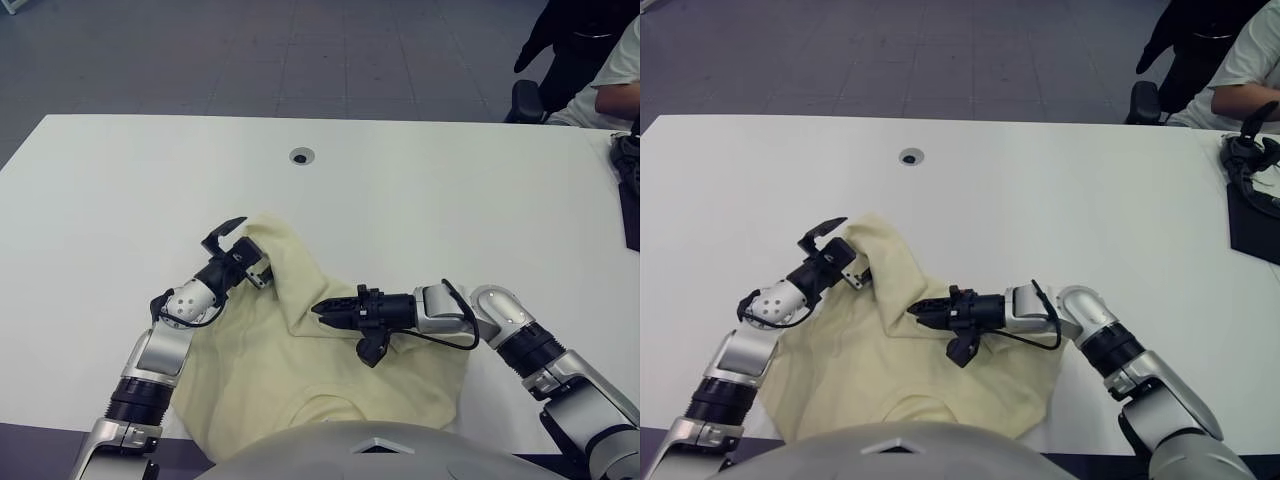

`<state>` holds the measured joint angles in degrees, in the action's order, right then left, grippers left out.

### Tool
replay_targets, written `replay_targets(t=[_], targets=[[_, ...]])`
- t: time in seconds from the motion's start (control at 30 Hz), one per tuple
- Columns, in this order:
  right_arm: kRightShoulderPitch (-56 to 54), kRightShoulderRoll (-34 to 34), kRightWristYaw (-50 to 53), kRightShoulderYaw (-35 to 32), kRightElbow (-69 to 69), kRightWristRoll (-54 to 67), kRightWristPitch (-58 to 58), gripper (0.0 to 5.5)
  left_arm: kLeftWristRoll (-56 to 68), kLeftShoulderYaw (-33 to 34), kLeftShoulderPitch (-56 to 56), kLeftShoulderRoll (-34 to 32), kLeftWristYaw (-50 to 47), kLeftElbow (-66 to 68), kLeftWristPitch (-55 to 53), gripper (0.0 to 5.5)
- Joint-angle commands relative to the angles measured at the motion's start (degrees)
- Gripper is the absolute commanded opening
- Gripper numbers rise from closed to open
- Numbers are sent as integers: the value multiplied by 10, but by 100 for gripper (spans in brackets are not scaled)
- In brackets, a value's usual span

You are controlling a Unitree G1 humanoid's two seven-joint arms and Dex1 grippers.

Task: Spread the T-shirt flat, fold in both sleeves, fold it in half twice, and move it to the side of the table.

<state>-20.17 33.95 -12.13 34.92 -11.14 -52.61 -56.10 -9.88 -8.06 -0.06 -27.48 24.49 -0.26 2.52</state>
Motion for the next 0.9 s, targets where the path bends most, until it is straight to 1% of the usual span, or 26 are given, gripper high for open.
replay_targets(t=[0.03,0.2,0.33,0.6,0.9], targets=[[-11,4,-23,14,-14,-10,6,127,-1,-8,5,3,7,2,-7,540],[-23,1,-57,35,-20,1,3,48,-2,-11,3,5,6,4,-7,540],[-36,6,-83,52,-21,-12,8,1,-3,-13,2,7,4,6,-7,540],[-40,14,-111,64,-28,4,16,1,-5,-14,3,12,3,6,-7,540],[-31,22,-83,29,2,39,17,1,-5,-12,6,14,2,7,-6,540]])
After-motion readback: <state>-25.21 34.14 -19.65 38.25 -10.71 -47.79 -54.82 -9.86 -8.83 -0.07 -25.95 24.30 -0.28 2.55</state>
